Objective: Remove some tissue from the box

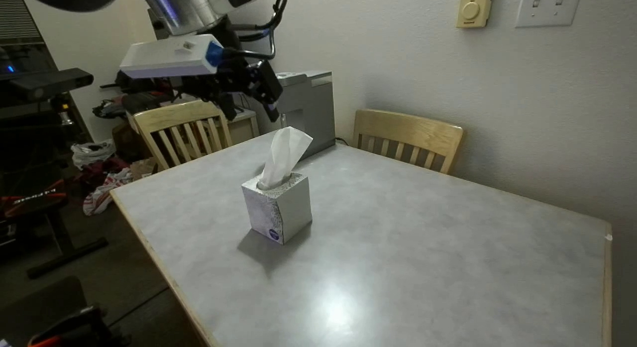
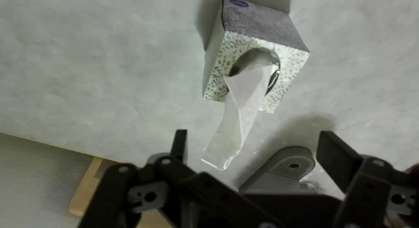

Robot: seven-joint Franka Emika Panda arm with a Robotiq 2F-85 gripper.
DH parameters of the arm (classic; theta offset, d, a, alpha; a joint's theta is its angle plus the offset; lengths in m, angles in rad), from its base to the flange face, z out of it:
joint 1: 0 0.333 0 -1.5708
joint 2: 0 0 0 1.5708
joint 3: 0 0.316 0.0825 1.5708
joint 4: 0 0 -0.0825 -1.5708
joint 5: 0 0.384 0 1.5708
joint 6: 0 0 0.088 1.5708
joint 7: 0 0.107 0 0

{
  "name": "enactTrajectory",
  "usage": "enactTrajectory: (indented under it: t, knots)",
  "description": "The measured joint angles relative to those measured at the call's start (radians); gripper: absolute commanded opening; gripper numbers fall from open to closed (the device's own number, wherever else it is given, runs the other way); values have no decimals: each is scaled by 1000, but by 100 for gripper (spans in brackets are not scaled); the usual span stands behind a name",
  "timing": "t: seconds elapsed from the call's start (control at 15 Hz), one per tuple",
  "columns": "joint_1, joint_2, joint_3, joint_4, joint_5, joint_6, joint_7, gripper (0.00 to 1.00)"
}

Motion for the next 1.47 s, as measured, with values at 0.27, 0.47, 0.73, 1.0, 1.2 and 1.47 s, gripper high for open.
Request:
enactTrajectory:
  t: [0.27, 0.47, 0.73, 1.0, 1.2, 1.47]
  knots:
    - [19, 106, -13, 94, 143, -7, -135, 100]
    - [-7, 193, -3, 164, 146, -43, -157, 100]
    - [-60, 287, 39, 236, 192, -131, -244, 100]
    - [-111, 343, 101, 273, 253, -180, -333, 100]
    - [-134, 360, 136, 281, 245, -178, -329, 68]
    - [-146, 364, 152, 281, 176, -161, -239, 40]
